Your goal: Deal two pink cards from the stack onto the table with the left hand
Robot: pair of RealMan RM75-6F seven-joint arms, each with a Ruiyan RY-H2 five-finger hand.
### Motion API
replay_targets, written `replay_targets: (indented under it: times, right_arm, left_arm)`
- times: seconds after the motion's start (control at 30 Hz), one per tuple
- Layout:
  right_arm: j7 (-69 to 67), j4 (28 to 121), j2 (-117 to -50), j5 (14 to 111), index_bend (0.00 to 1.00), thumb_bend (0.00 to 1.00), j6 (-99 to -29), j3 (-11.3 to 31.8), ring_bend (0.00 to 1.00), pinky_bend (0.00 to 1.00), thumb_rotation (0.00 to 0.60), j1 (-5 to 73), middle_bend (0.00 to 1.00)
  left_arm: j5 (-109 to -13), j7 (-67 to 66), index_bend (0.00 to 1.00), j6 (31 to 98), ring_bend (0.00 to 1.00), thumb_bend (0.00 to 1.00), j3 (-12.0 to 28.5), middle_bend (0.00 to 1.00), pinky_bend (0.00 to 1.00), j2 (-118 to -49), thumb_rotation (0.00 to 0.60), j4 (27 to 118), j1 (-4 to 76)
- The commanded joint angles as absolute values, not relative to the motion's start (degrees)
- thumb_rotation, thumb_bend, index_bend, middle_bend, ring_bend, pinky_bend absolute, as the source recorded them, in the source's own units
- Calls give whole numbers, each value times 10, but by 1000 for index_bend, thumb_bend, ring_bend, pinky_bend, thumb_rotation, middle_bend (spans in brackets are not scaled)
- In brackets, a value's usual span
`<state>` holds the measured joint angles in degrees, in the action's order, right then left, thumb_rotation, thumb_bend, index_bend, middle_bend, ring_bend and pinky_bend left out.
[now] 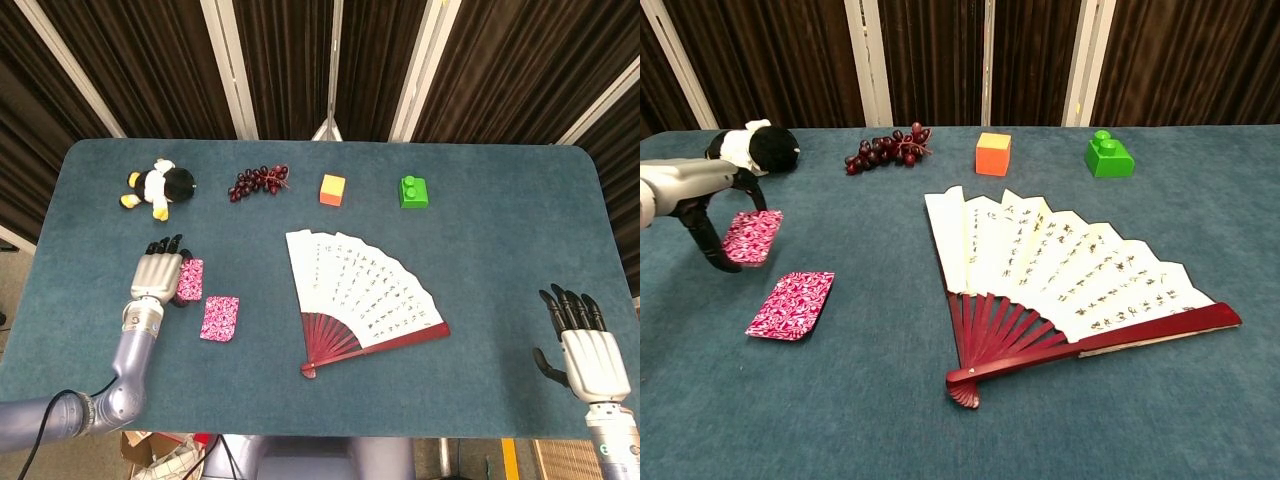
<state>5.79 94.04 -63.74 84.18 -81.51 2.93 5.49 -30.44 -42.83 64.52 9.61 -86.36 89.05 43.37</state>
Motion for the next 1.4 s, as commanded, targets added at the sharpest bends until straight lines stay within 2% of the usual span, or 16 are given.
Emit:
replay_targets:
  times: [0.03, 0.13, 0.27, 0.37, 0.53, 0.77, 1.4]
  right_arm:
    - [59, 940, -638, 841, 0, 367, -815, 30, 0, 51, 600, 55, 0]
    - [60, 940, -638, 841, 0, 367, -816, 30, 0, 51, 600, 55, 0]
    - [60, 940, -638, 841, 0, 367, -817, 30, 0, 51, 600, 55, 0]
    - [60, 940, -639, 842, 0, 367, -817, 30, 0, 51, 600, 55, 0]
    - [60, 940, -639, 842, 0, 367, -819, 31, 0, 51, 600, 54, 0]
    - [60, 940, -640, 843, 0, 367, -819, 31, 0, 51, 600, 55, 0]
    - [55, 939, -639, 842, 0, 366, -820, 31, 0, 51, 600, 54, 0]
  left_arm:
    - [-305, -423, 445, 641, 0, 321, 91, 0, 85, -857, 600, 883, 428]
    - [-304, -418, 389, 639, 0, 301, 88, 0, 80, -852, 600, 878, 423]
    - [-298, -419, 231, 633, 0, 154, 81, 0, 74, -846, 600, 879, 419]
    - [-300, -416, 158, 631, 0, 123, 78, 0, 73, -842, 600, 884, 416]
    - [-296, -418, 102, 626, 0, 88, 75, 0, 63, -834, 600, 893, 415]
    - [-288, -416, 105, 627, 0, 88, 85, 0, 62, -811, 600, 951, 421]
    - [-295, -472, 165, 661, 0, 87, 49, 0, 61, -866, 600, 1020, 448]
